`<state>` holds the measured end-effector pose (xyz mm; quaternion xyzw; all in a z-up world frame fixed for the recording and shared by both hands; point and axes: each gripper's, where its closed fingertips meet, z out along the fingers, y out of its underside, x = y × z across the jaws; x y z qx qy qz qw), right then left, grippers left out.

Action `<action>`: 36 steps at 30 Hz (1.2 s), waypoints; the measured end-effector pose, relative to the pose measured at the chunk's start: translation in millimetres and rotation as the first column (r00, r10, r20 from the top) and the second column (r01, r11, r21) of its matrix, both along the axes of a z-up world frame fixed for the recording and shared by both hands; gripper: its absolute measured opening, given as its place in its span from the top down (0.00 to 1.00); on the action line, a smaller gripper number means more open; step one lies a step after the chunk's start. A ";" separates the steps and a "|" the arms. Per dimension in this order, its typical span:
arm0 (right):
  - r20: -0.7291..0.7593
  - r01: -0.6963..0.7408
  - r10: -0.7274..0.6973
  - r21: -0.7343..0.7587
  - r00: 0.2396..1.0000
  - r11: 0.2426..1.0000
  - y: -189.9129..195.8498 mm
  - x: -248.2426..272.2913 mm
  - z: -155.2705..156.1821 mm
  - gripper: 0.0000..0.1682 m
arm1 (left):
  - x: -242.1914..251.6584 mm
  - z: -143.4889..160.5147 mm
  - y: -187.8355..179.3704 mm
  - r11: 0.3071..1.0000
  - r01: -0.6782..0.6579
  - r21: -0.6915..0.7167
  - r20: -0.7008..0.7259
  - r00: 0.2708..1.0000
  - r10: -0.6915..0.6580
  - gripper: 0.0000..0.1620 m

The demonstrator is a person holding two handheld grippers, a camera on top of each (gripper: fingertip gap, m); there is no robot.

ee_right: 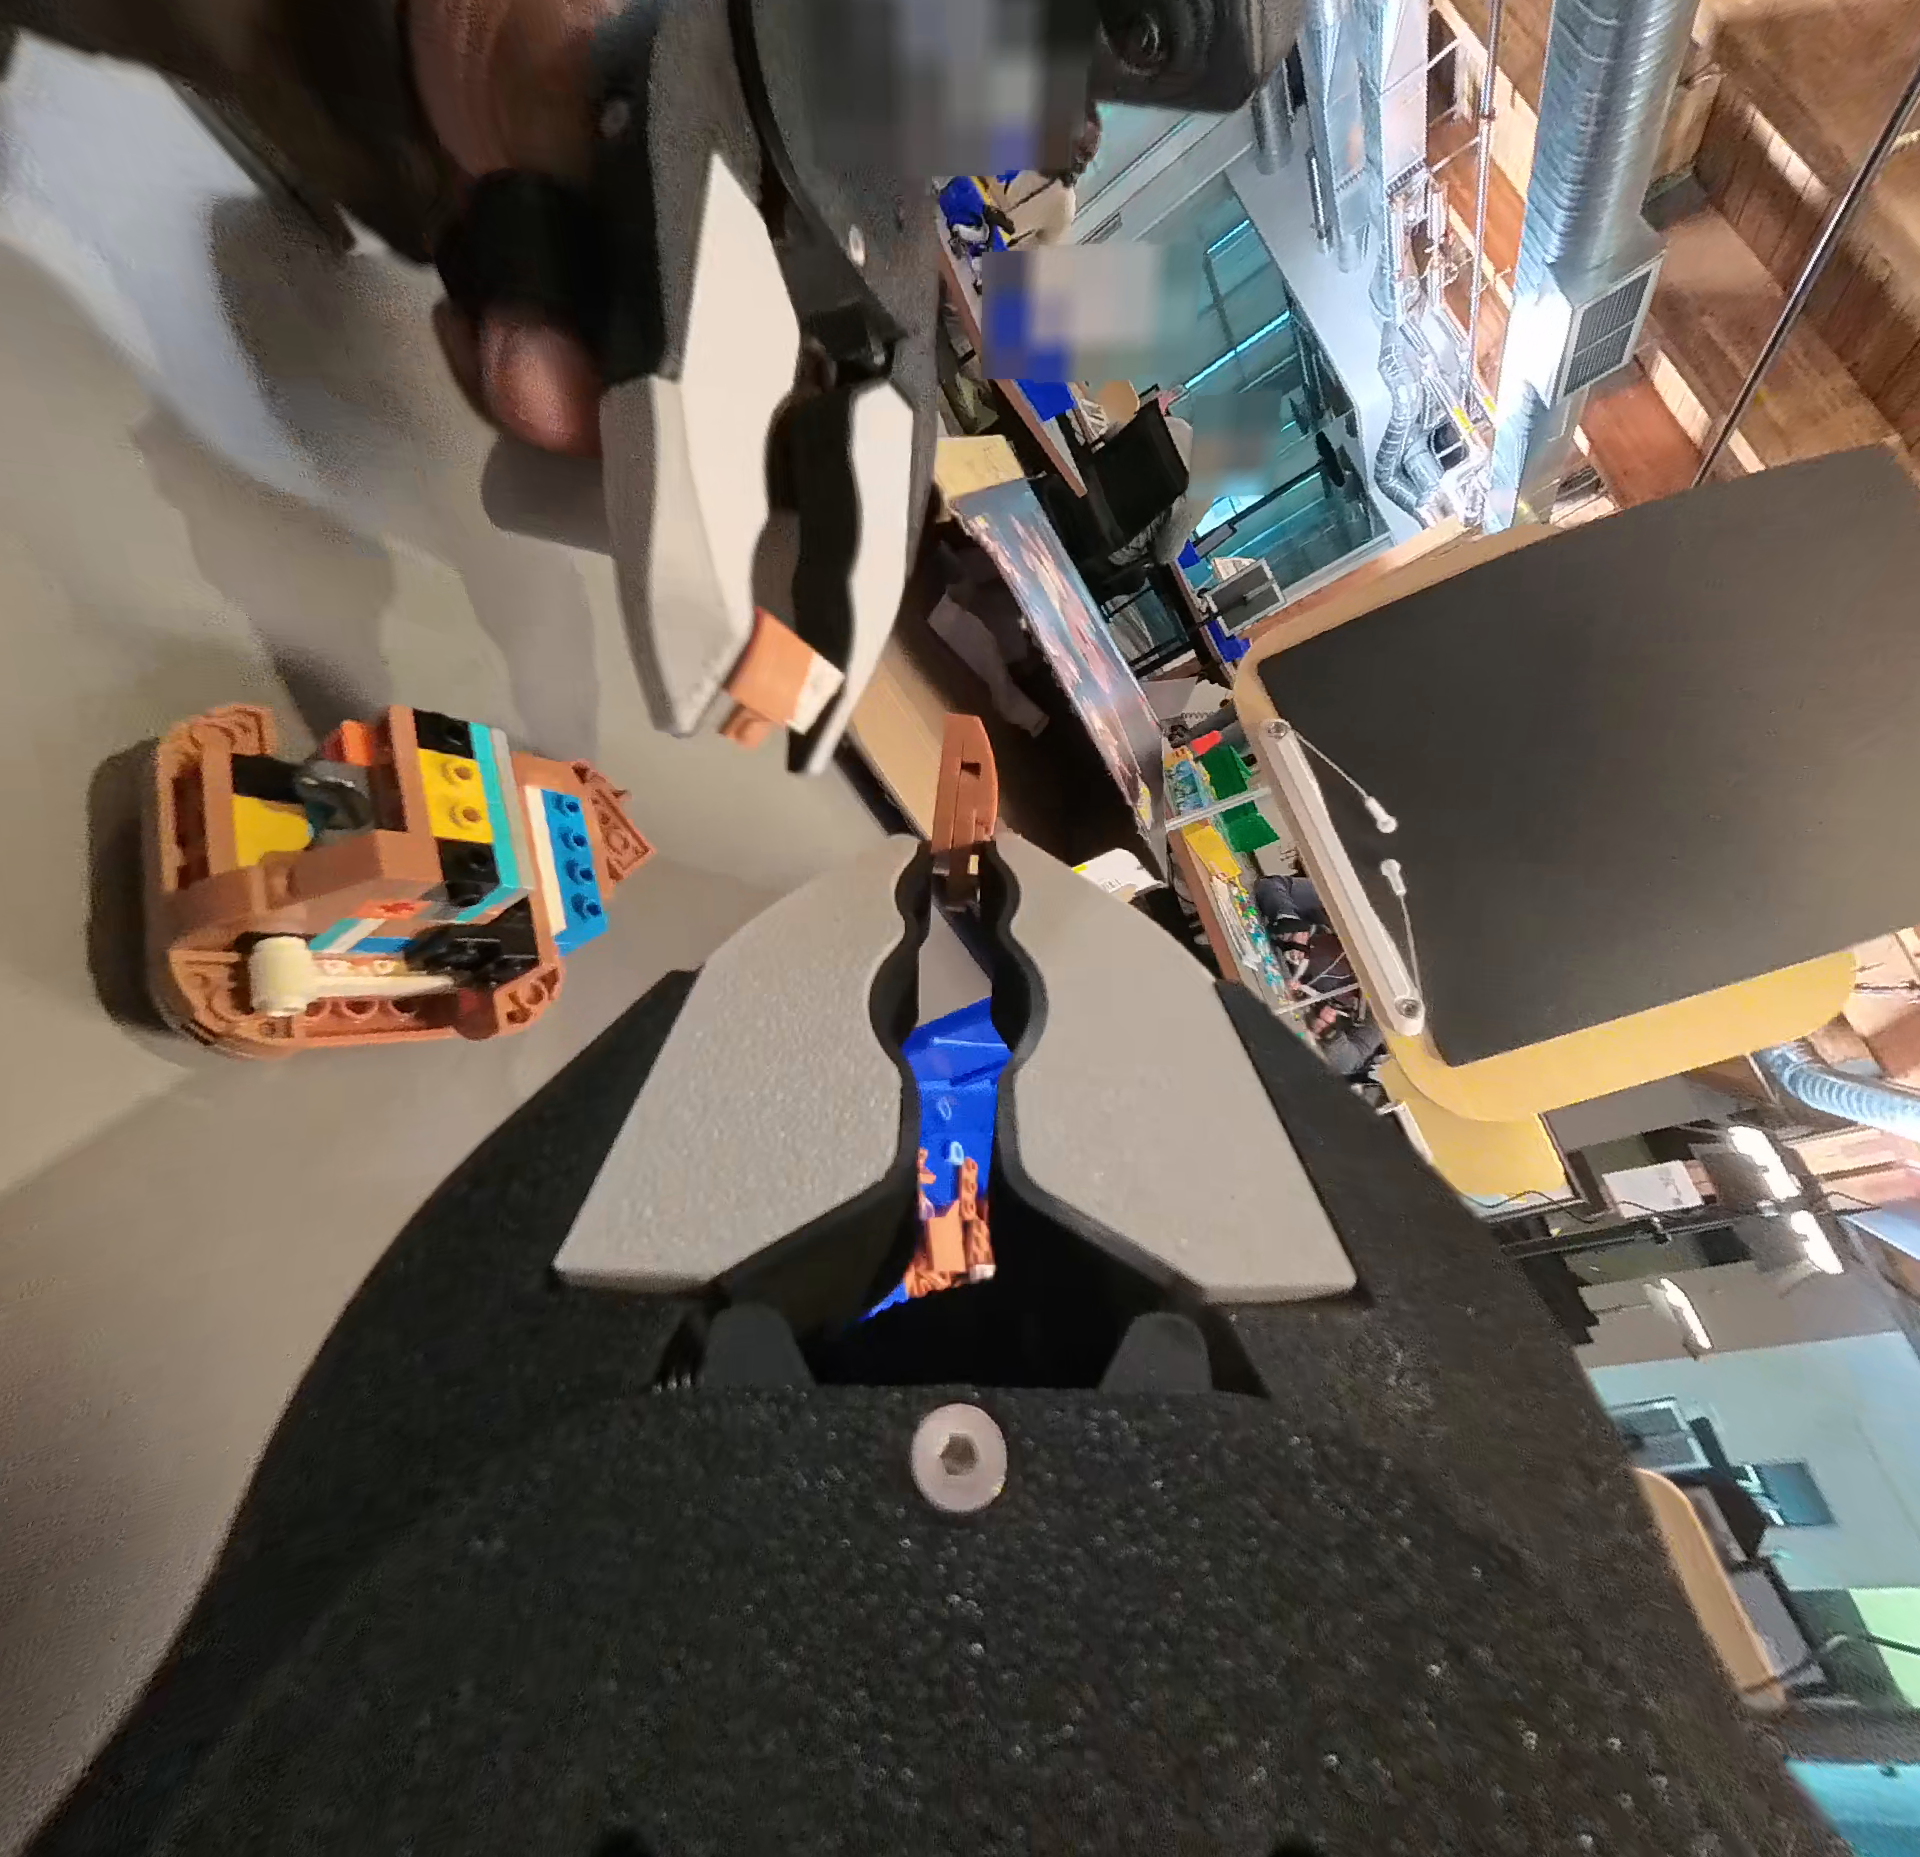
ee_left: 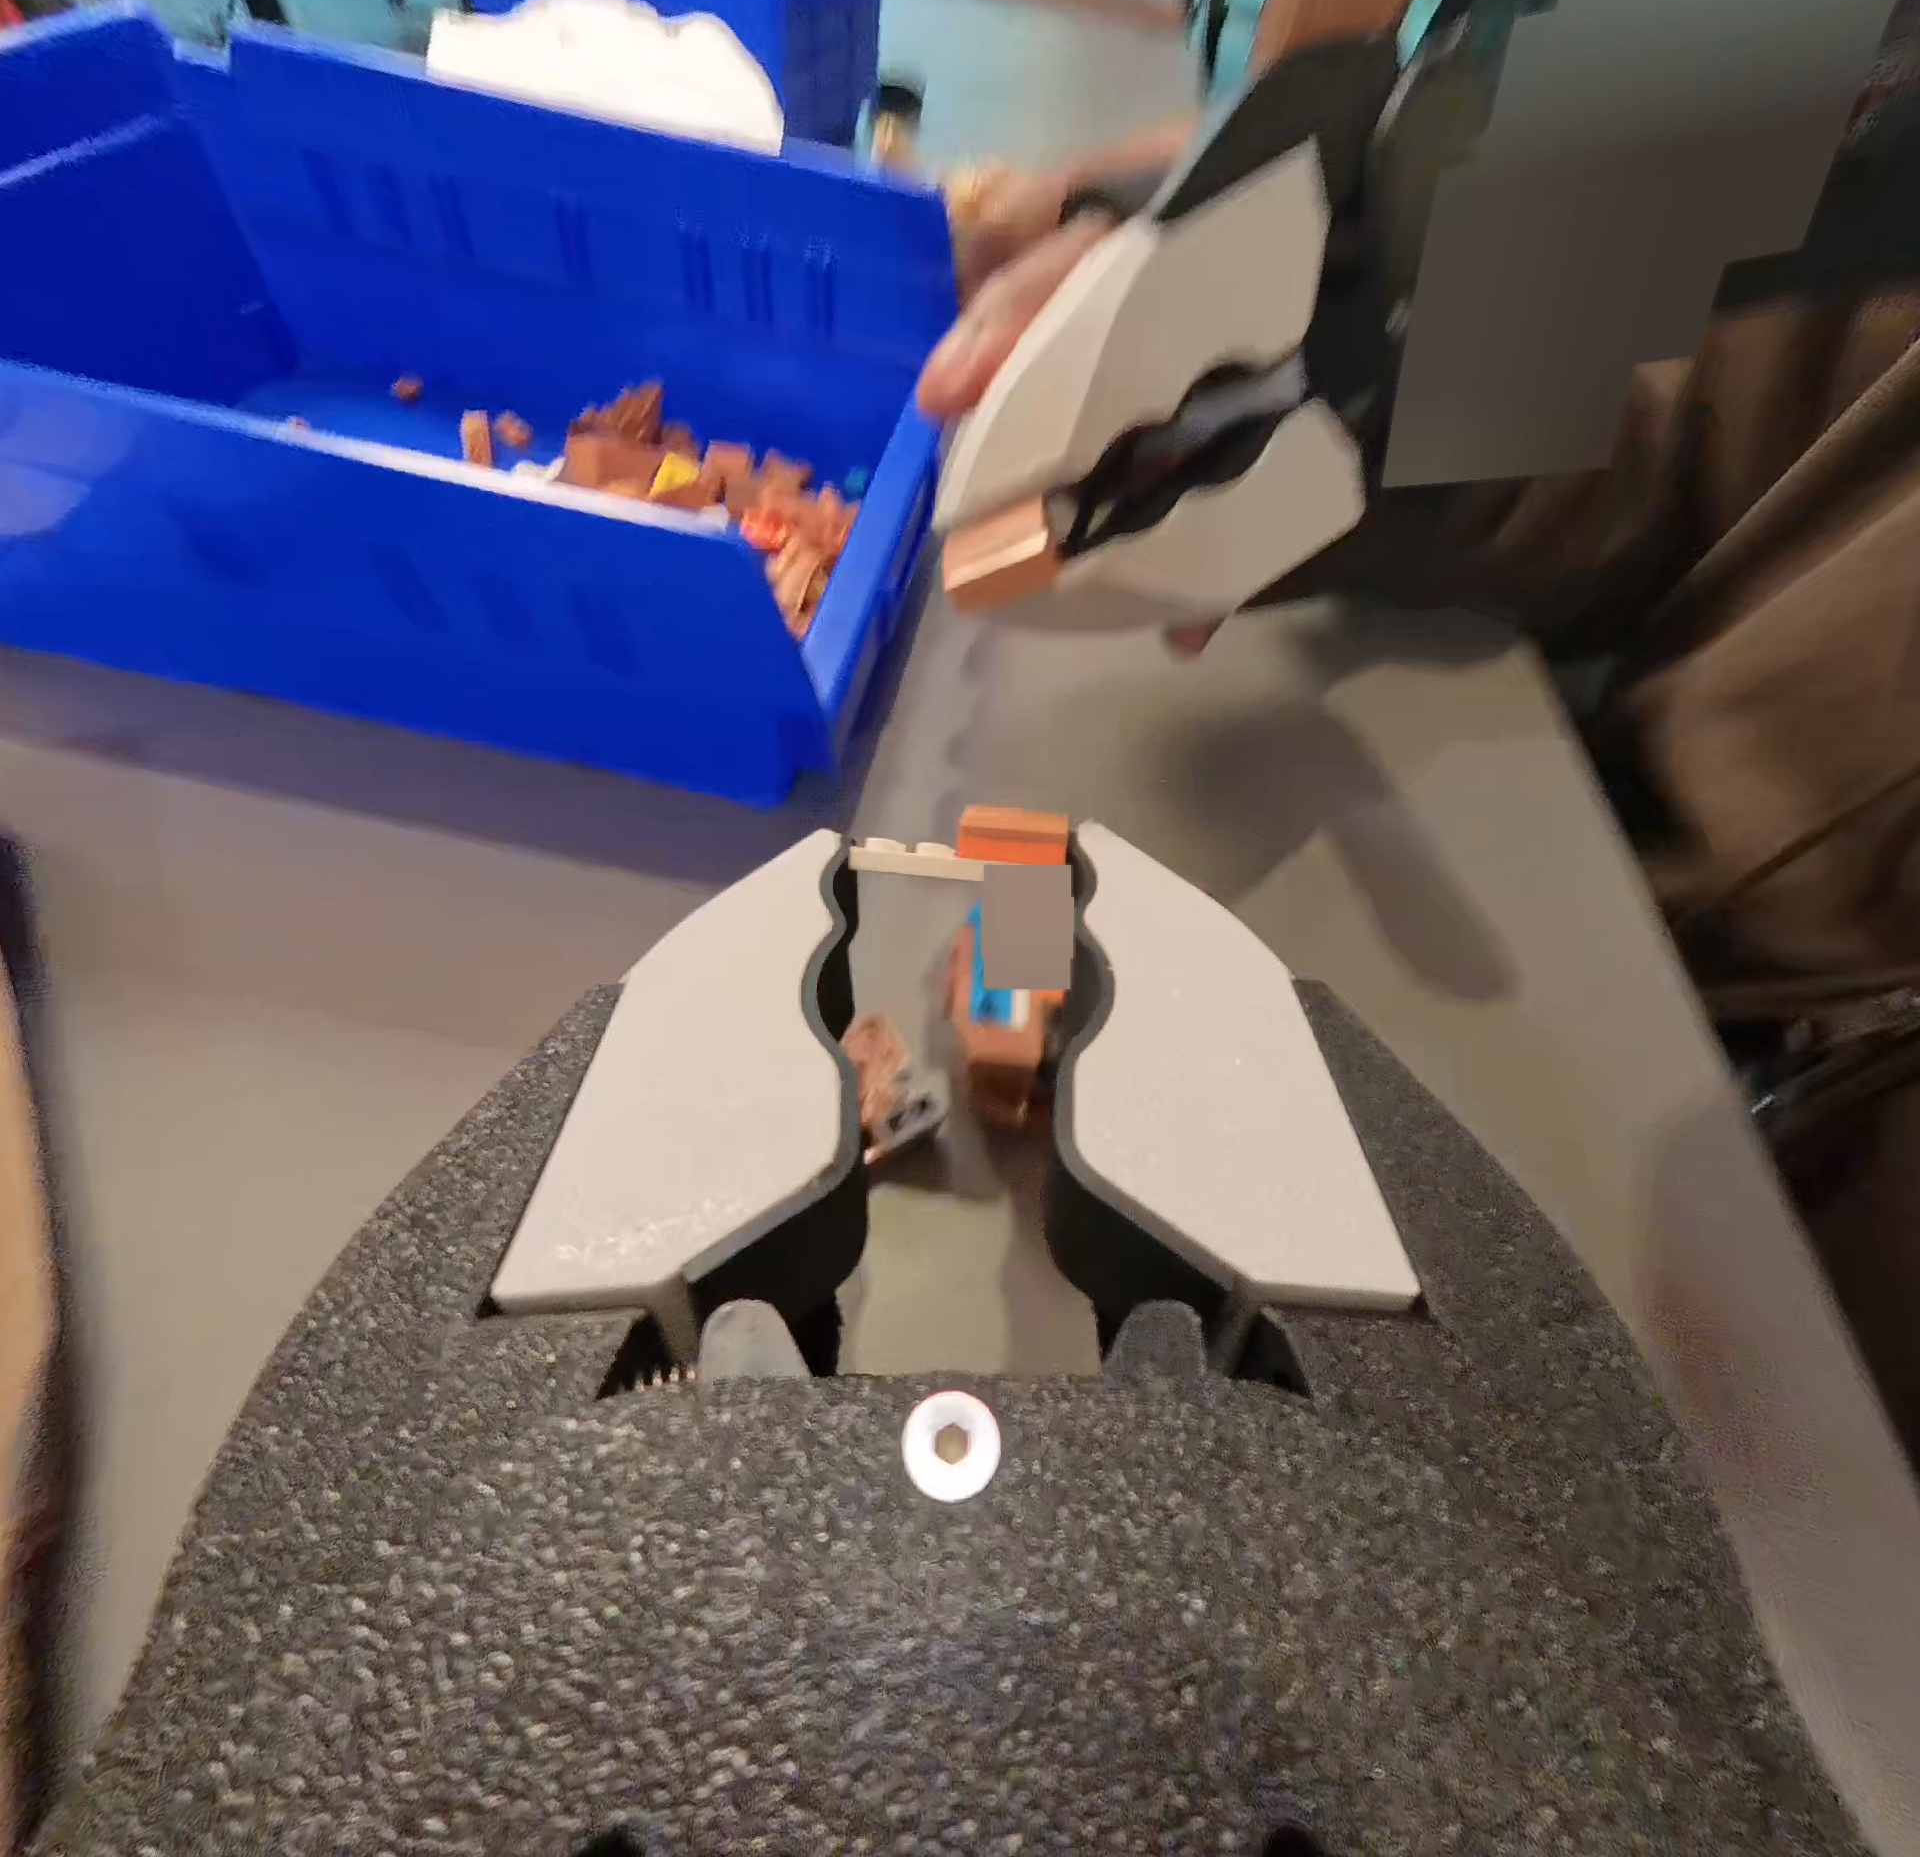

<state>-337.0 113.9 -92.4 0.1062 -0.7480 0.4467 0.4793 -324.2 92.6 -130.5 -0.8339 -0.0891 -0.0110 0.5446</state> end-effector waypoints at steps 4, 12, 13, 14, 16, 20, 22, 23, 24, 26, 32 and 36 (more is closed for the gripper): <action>-0.030 0.009 -0.008 0.034 1.000 0.999 -0.8 -0.4 -4.5 0.96 | -2.3 -22.7 -30.0 0.972 -0.005 -0.233 -0.121 0.992 -0.024 0.77; -0.045 0.018 -0.016 0.049 0.999 0.999 -1.5 -2.4 -9.2 0.96 | 7.8 -61.6 -51.1 0.845 0.009 -0.535 -0.153 0.982 -0.108 0.77; -0.047 0.018 -0.015 0.054 0.999 0.998 -1.7 -2.4 -10.2 0.96 | 7.8 -68.1 -52.9 0.818 0.005 -0.575 -0.158 0.980 -0.117 0.77; -0.049 0.018 -0.015 0.058 0.999 0.998 -1.9 -2.3 -11.2 0.96 | 6.9 -73.0 -54.4 0.797 -0.003 -0.604 -0.166 0.979 -0.122 0.77; -0.050 0.017 -0.014 0.062 0.999 0.998 -2.5 -2.1 -12.5 0.96 | 3.6 -78.8 -56.6 0.774 -0.023 -0.632 -0.180 0.977 -0.117 0.77; -0.055 0.017 -0.013 0.063 0.998 0.998 -3.0 -1.8 -13.1 0.96 | -1.0 -79.1 -52.8 0.787 -0.045 -0.615 -0.192 0.977 -0.094 0.77; -0.062 0.020 -0.016 0.062 0.998 0.998 -2.7 -2.0 -12.5 0.96 | -5.4 -76.2 -48.0 0.809 -0.065 -0.584 -0.211 0.975 -0.074 0.77; -0.065 0.022 -0.018 0.061 0.998 0.998 -2.6 -2.2 -12.0 0.96 | -7.9 -73.4 -43.6 0.830 -0.075 -0.553 -0.216 0.975 -0.056 0.77; -0.068 0.023 -0.019 0.060 0.998 0.998 -2.3 -2.3 -11.5 0.96 | -10.8 -69.7 -38.4 0.854 -0.087 -0.513 -0.218 0.975 -0.031 0.77; -0.074 0.026 -0.022 0.058 0.997 0.998 -1.8 -2.6 -10.4 0.96 | -17.1 -61.8 -30.2 0.892 -0.112 -0.437 -0.217 0.976 0.017 0.77; -0.092 0.031 -0.026 0.048 0.995 0.998 -1.6 -2.0 -6.5 0.96 | -42.3 -34.6 -20.9 0.947 -0.238 -0.217 -0.272 0.946 0.175 0.77; -0.098 0.032 -0.028 0.047 0.995 0.998 -2.3 -2.1 -6.3 0.96 | -56.5 -19.1 -25.8 0.926 -0.344 -0.157 -0.331 0.901 0.279 0.78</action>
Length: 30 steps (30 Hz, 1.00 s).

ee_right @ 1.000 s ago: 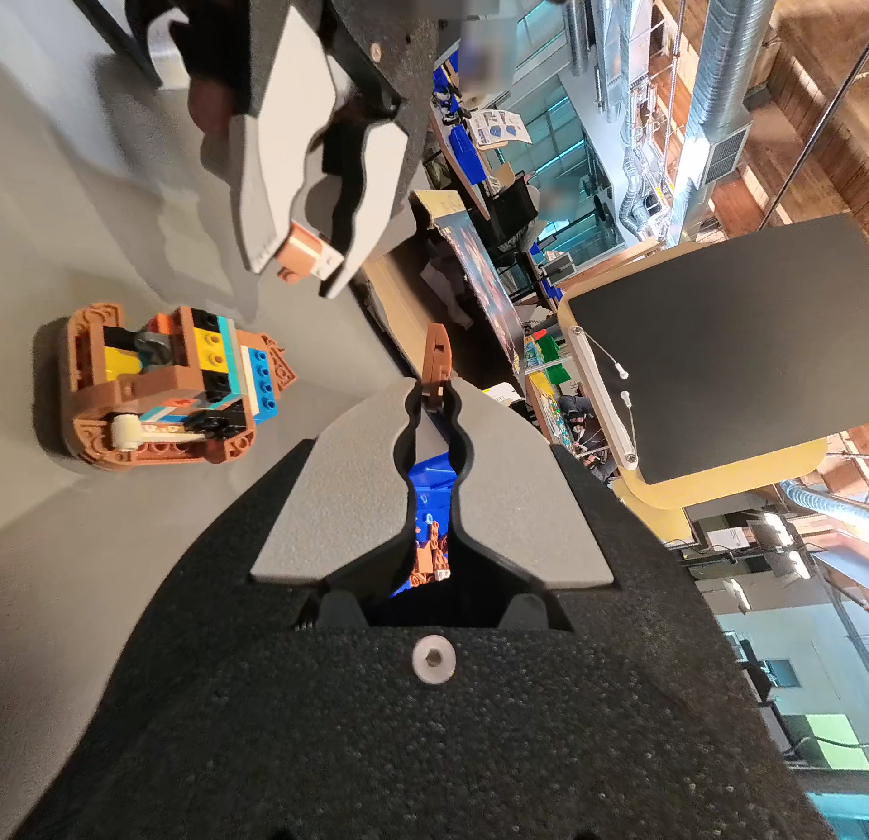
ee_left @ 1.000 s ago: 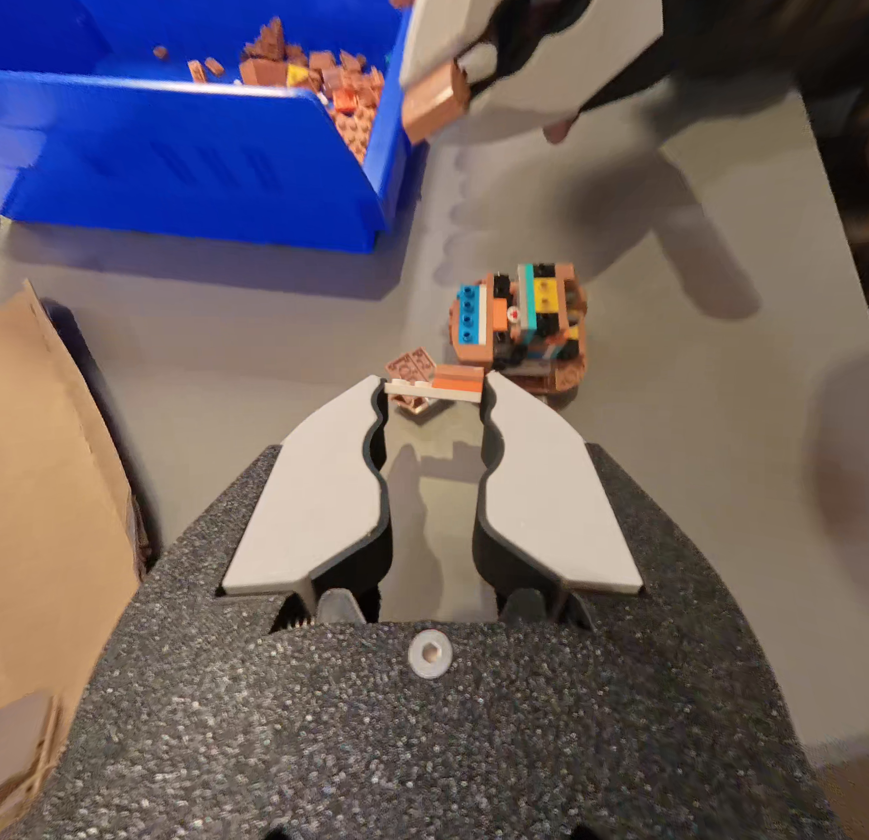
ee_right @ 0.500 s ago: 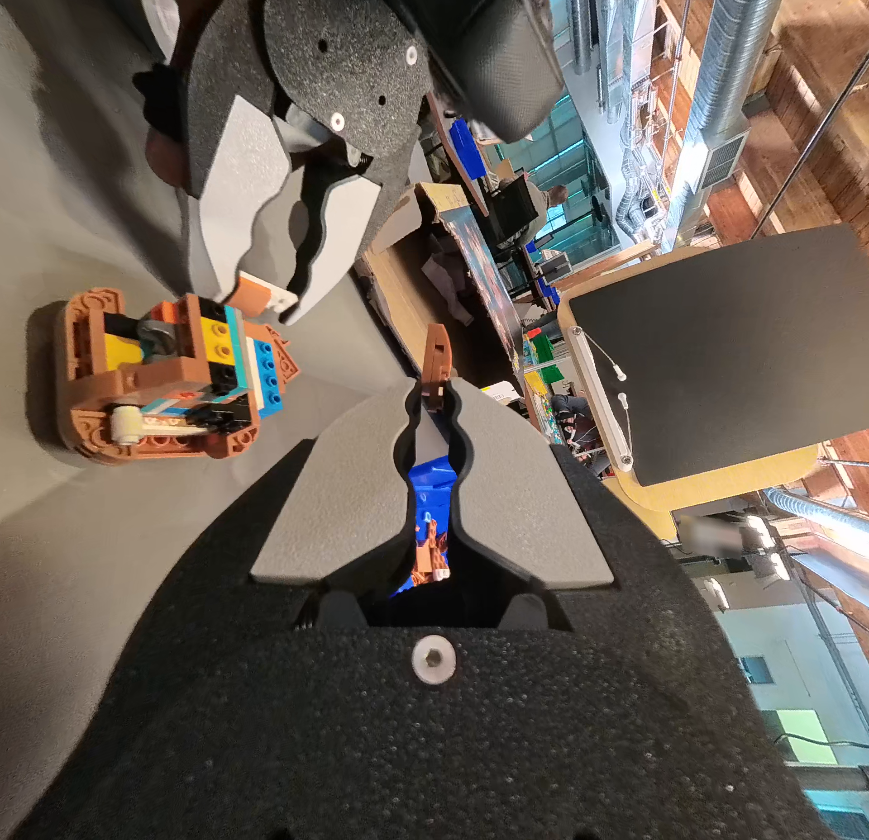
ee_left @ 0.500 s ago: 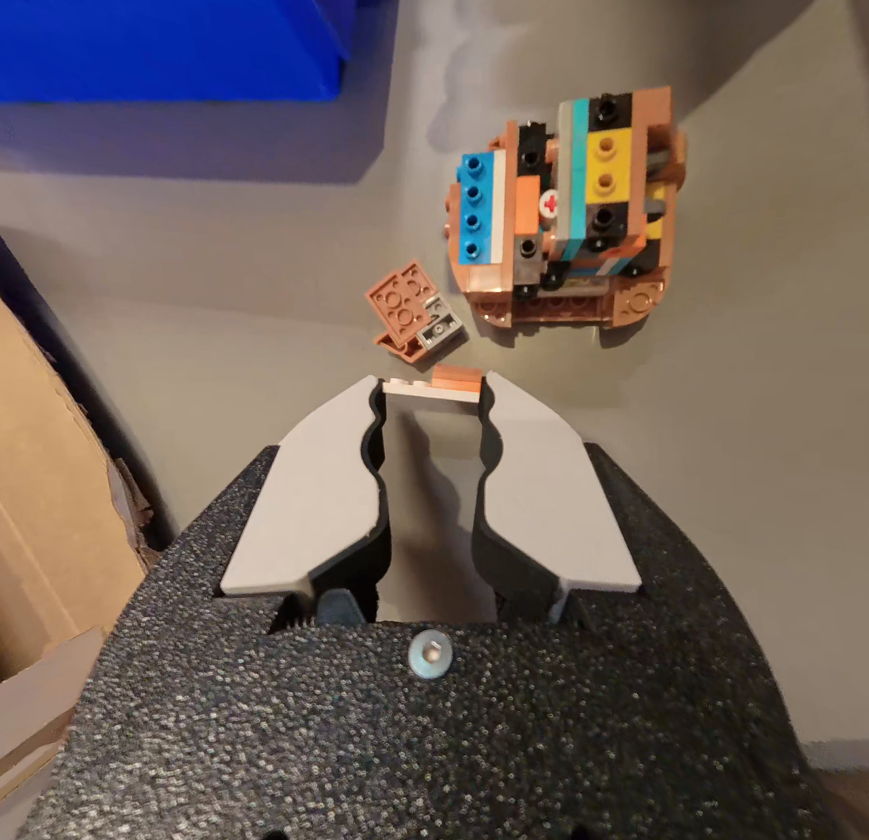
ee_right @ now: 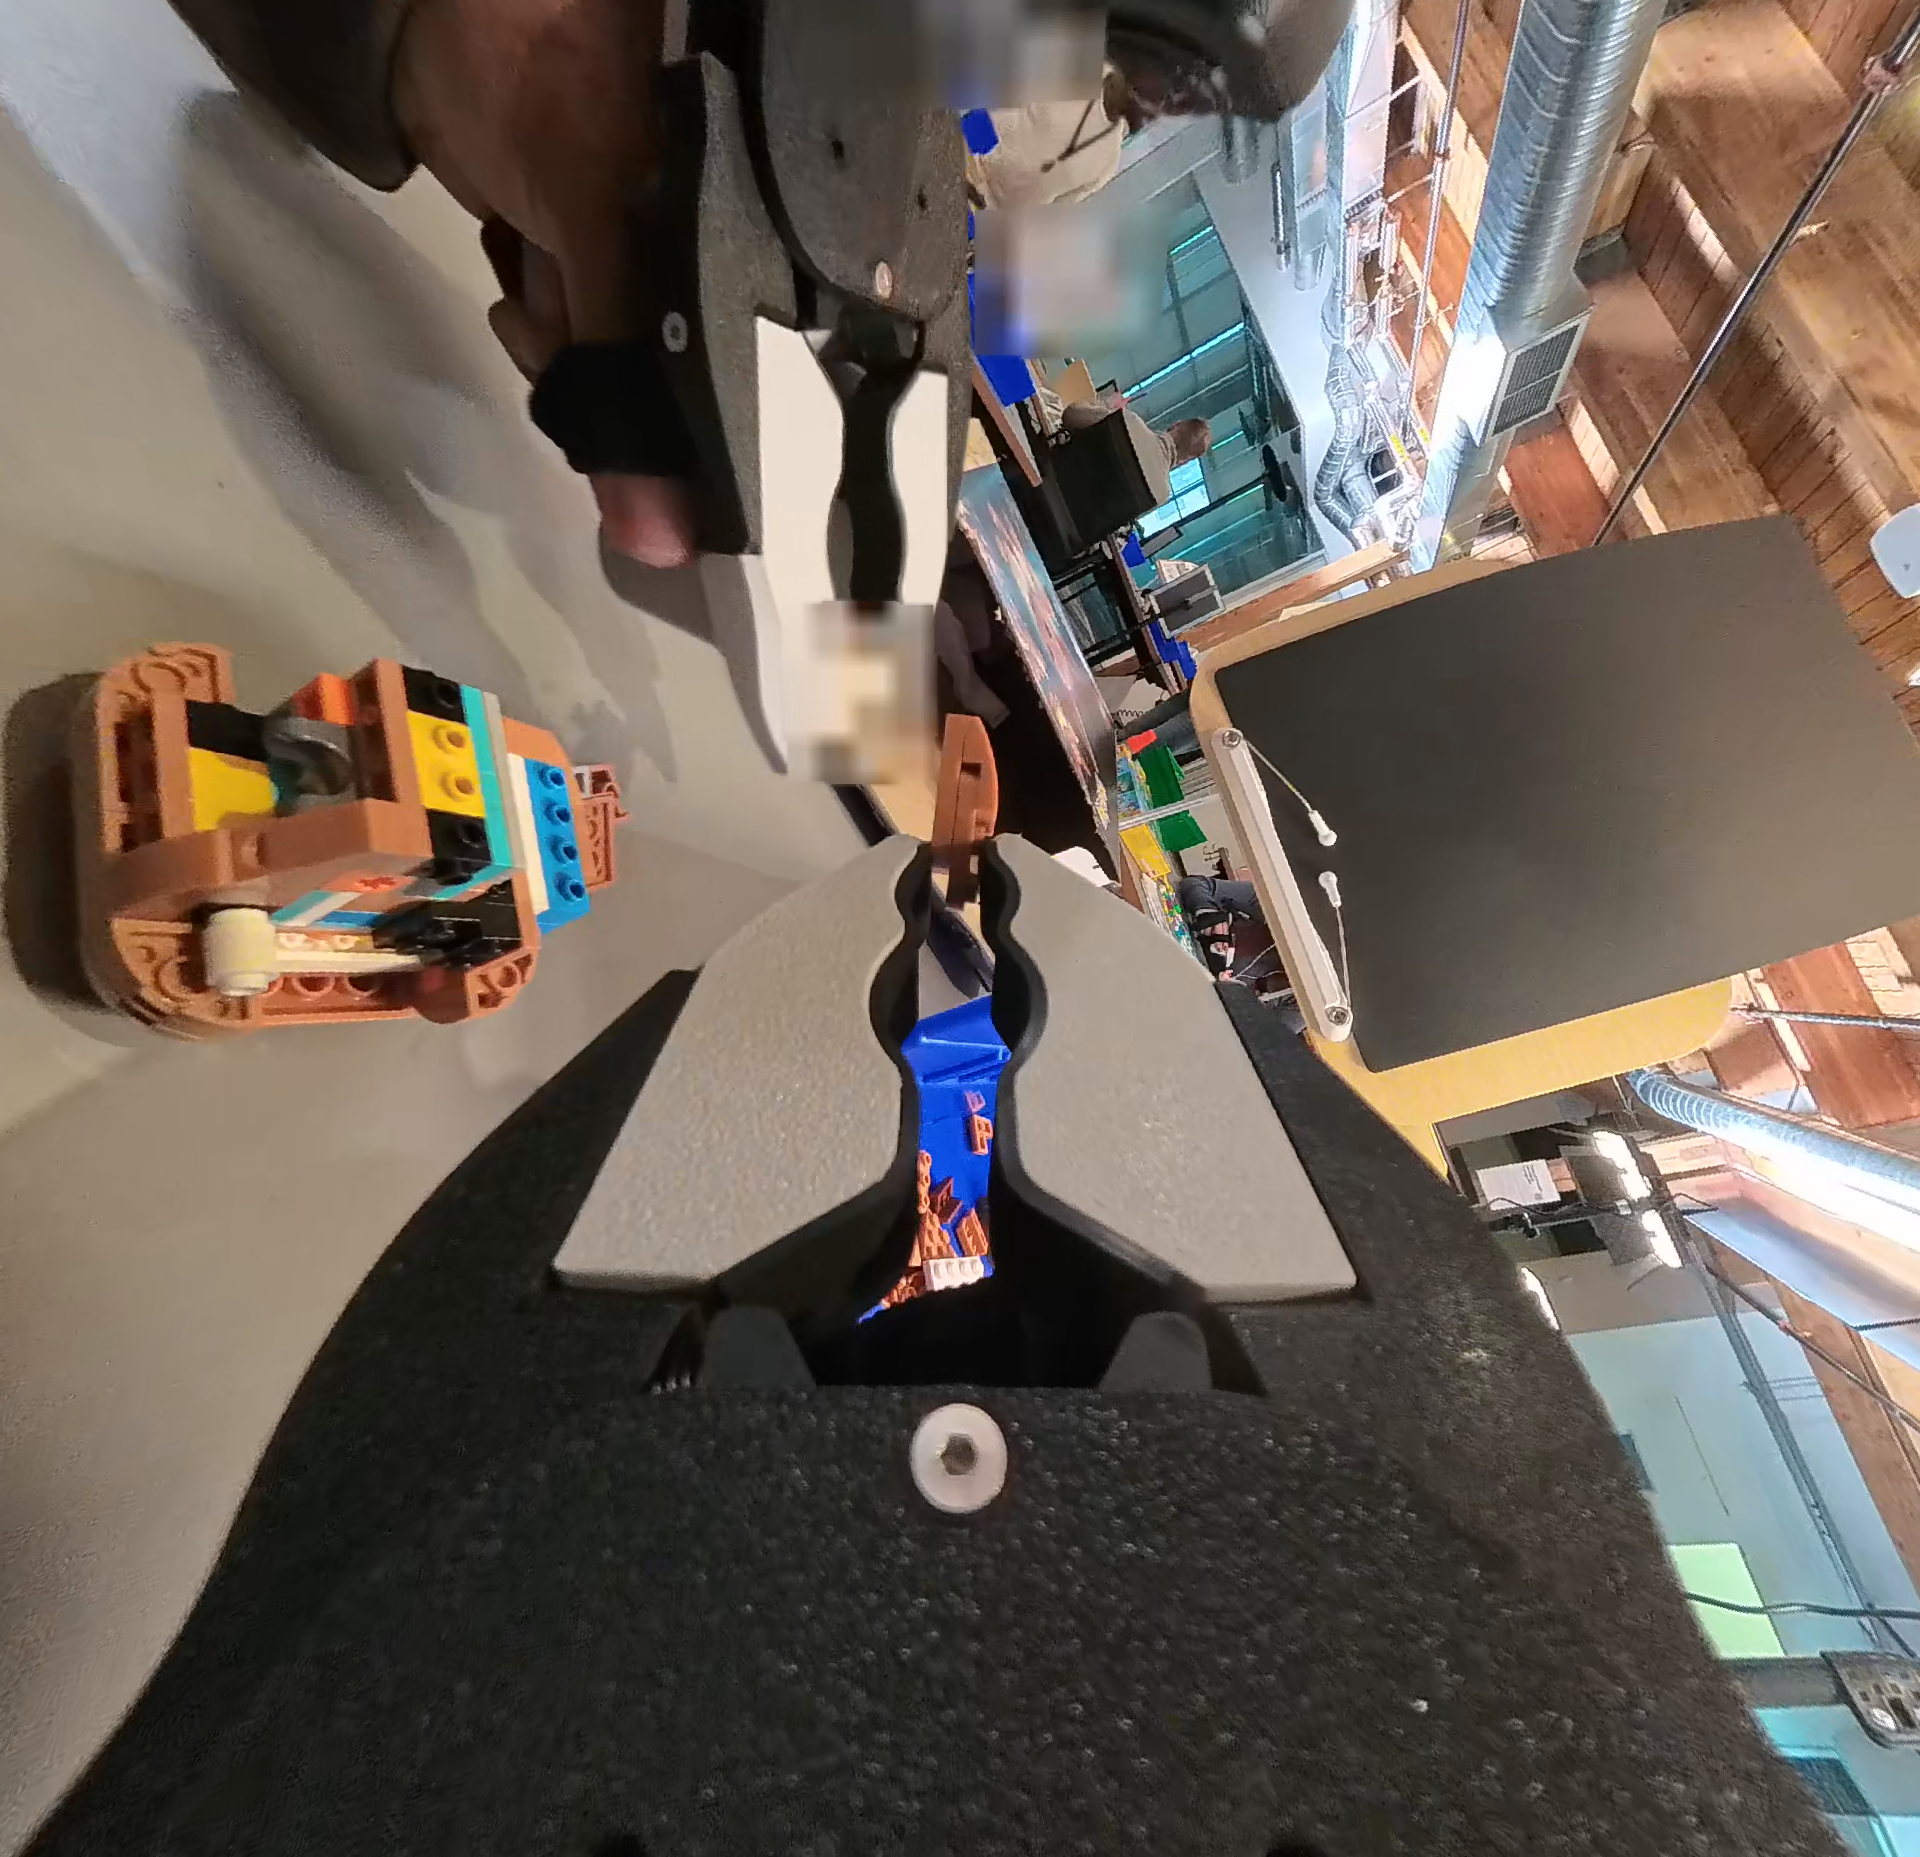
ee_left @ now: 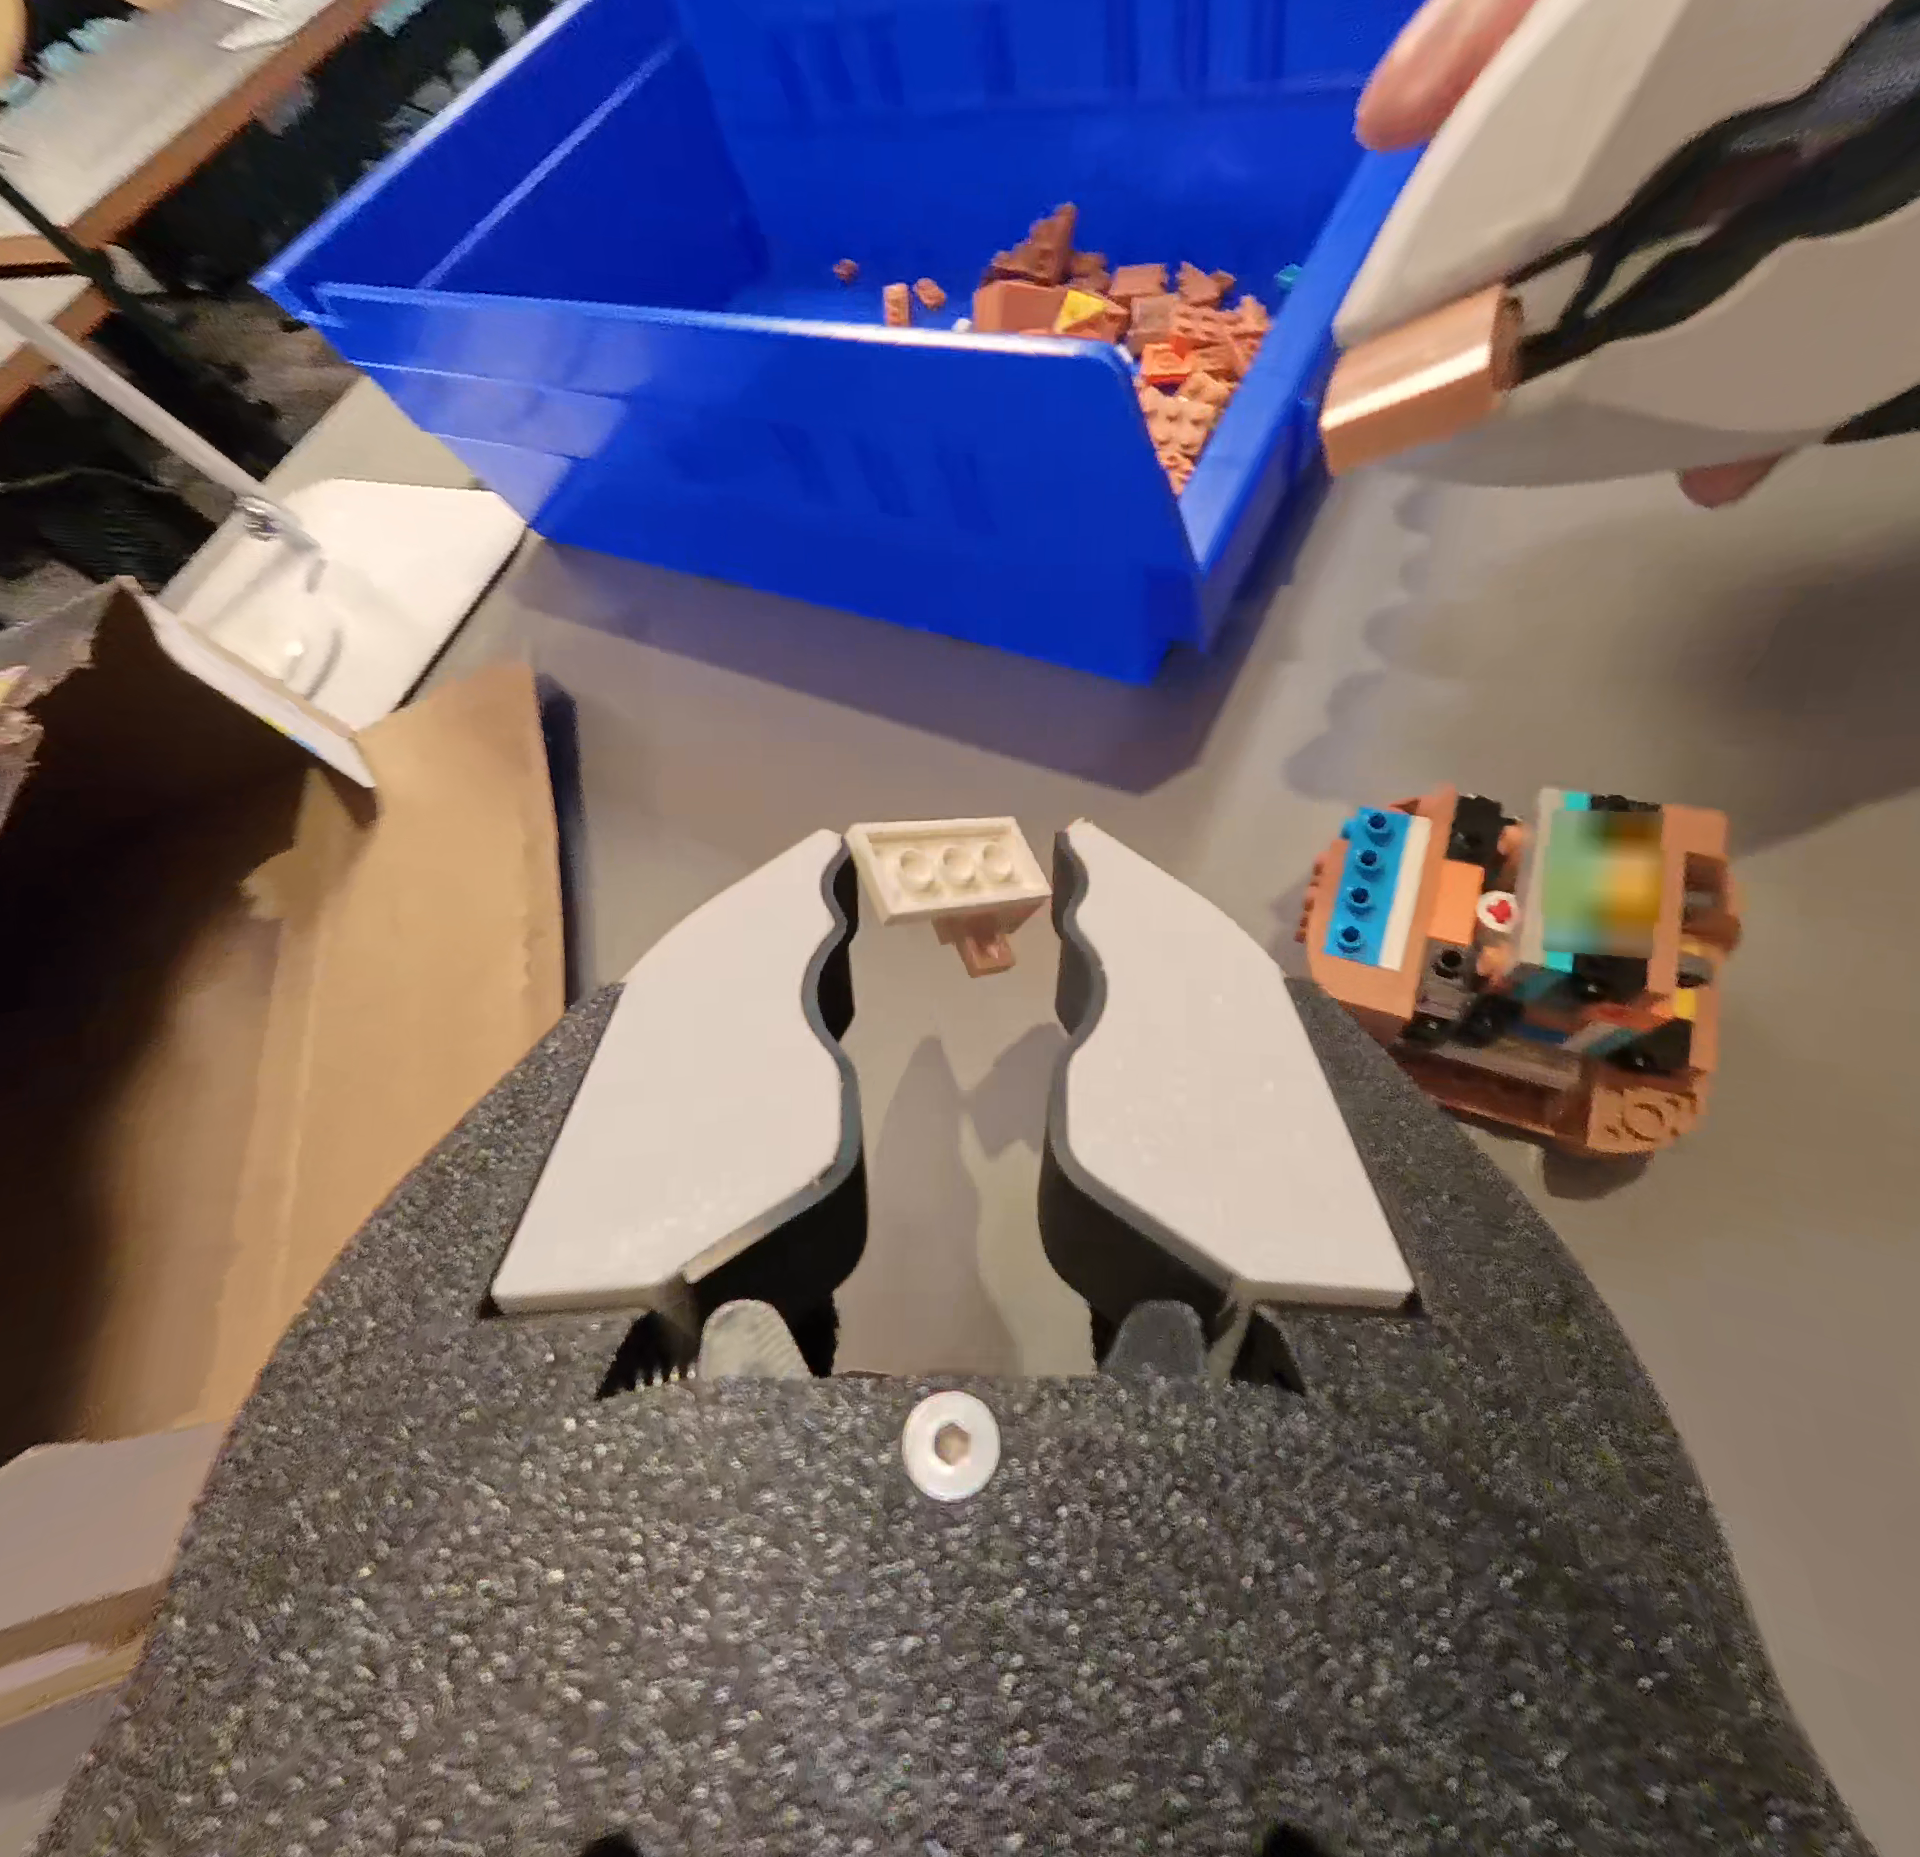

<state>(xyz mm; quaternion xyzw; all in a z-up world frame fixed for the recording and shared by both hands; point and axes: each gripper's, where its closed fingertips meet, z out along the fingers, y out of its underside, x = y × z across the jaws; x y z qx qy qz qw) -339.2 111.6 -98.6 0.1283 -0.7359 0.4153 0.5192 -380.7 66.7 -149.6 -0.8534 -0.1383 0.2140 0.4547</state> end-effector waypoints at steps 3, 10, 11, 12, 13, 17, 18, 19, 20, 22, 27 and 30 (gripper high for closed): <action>-0.003 0.003 -0.003 -0.001 1.000 1.000 -0.5 -0.5 -0.1 0.96 | 0.3 1.6 1.5 1.000 -0.010 0.011 0.002 1.000 0.010 0.79; -0.005 0.011 -0.011 -0.008 1.000 1.000 0.5 -2.8 0.8 0.96 | 22.9 -24.9 5.8 0.989 0.085 -0.120 0.139 0.988 -0.068 0.79; -0.006 0.012 -0.012 -0.007 1.000 1.000 0.5 -2.9 0.8 0.96 | 23.2 -28.0 5.8 0.987 0.078 -0.137 0.147 0.987 -0.058 0.79; -0.007 0.013 -0.013 -0.007 1.000 1.000 0.4 -3.0 0.8 0.96 | 24.4 -31.3 5.7 0.985 0.078 -0.151 0.163 0.985 -0.053 0.79; -0.008 0.013 -0.013 -0.007 1.000 1.000 0.4 -3.0 0.8 0.96 | 25.7 -33.8 5.6 0.984 0.081 -0.161 0.179 0.983 -0.051 0.78; -0.011 0.015 -0.016 -0.012 1.000 1.000 1.1 -3.9 1.5 0.96 | 26.7 -36.2 2.5 0.984 0.077 -0.159 0.212 0.976 -0.042 0.79; -0.011 0.016 -0.017 -0.013 1.000 1.000 1.2 -4.4 1.6 0.96 | 27.0 -36.4 1.7 0.985 0.077 -0.157 0.220 0.975 -0.041 0.79; -0.010 0.017 -0.017 -0.014 1.000 1.000 1.3 -4.7 1.4 0.96 | 26.9 -36.6 0.9 0.984 0.076 -0.158 0.223 0.974 -0.040 0.79; -0.009 0.017 -0.017 -0.014 1.000 1.000 1.3 -4.8 1.1 0.96 | 26.6 -36.8 0.4 0.984 0.075 -0.159 0.222 0.974 -0.039 0.79; -0.009 0.018 -0.018 -0.013 1.000 1.000 1.1 -5.0 0.6 0.96 | 27.1 -37.8 -0.2 0.984 0.077 -0.161 0.231 0.972 -0.038 0.79; -0.012 0.013 -0.013 -0.016 1.000 1.000 0.4 -3.9 1.2 0.96 | 28.5 -39.1 -0.4 0.982 0.086 -0.165 0.235 0.971 -0.046 0.79; -0.015 0.011 -0.011 -0.016 1.000 1.000 -0.2 -3.3 1.3 0.96 | 28.3 -38.1 -1.0 0.984 0.083 -0.159 0.239 0.970 -0.043 0.79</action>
